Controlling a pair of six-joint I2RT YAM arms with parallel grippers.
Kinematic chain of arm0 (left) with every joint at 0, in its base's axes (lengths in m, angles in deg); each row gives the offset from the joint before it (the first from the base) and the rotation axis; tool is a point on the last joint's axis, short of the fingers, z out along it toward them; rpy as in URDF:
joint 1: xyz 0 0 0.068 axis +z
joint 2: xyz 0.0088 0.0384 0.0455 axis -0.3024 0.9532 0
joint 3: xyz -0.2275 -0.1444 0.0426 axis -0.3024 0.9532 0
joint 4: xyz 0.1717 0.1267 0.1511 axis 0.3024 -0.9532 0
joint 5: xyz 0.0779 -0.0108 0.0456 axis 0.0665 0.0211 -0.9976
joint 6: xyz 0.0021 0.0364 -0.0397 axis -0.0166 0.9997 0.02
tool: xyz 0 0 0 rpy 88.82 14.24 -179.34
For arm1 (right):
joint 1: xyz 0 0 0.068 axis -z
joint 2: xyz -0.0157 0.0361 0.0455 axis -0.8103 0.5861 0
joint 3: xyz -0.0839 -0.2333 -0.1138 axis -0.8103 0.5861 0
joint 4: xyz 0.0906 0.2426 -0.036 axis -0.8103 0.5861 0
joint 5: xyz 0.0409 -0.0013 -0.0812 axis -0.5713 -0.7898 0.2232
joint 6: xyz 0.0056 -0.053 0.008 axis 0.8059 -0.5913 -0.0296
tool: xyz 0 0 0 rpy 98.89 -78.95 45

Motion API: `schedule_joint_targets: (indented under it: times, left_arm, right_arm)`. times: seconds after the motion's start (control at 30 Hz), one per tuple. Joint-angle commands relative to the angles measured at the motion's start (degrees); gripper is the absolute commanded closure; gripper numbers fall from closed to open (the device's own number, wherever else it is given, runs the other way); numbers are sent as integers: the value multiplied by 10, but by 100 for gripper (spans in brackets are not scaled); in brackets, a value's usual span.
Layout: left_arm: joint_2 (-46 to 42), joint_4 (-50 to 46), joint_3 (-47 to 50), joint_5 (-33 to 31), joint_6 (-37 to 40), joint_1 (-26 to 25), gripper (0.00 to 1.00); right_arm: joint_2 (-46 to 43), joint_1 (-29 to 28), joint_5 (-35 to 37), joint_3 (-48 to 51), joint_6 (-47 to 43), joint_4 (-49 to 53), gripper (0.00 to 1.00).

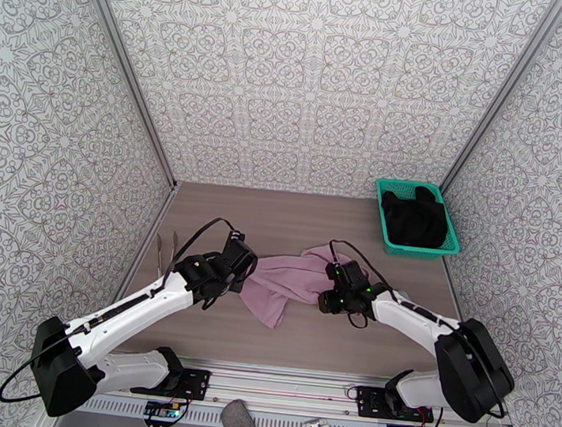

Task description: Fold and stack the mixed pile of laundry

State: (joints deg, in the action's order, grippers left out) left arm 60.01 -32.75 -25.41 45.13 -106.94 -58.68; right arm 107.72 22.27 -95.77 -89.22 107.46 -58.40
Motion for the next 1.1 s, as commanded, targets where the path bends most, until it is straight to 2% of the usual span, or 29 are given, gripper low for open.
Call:
schedule_joint_targets:
  times: [0.0,0.17,0.27,0.33,0.43,0.6,0.77,1.07]
  left_arm:
    - [-11,-4,3,1,-4,8,100]
    - [-11,-4,3,3,-4,14,100]
    - [-10,-3,4,3,-3,19,100]
    - [-11,-5,3,3,-1,26,100]
    - [-12,-9,1,7,-2,41,100]
    - [-15,1,4,18,-1,54,100]
    - [-12,14,2,28,3,61,100]
    - [-8,15,-1,29,9,70,100]
  right_arm:
    - [-25,-4,58,-19,10,42,55]
    - [-119,-3,171,-18,74,154,55]
    - [-157,13,217,-16,57,199,55]
    - [-167,45,239,-20,44,220,55]
    - [-167,82,191,-23,32,216,56]
    - [-129,81,148,-16,40,195,64]
    - [-95,79,94,-1,56,159,65]
    - [-35,61,99,1,77,155,63]
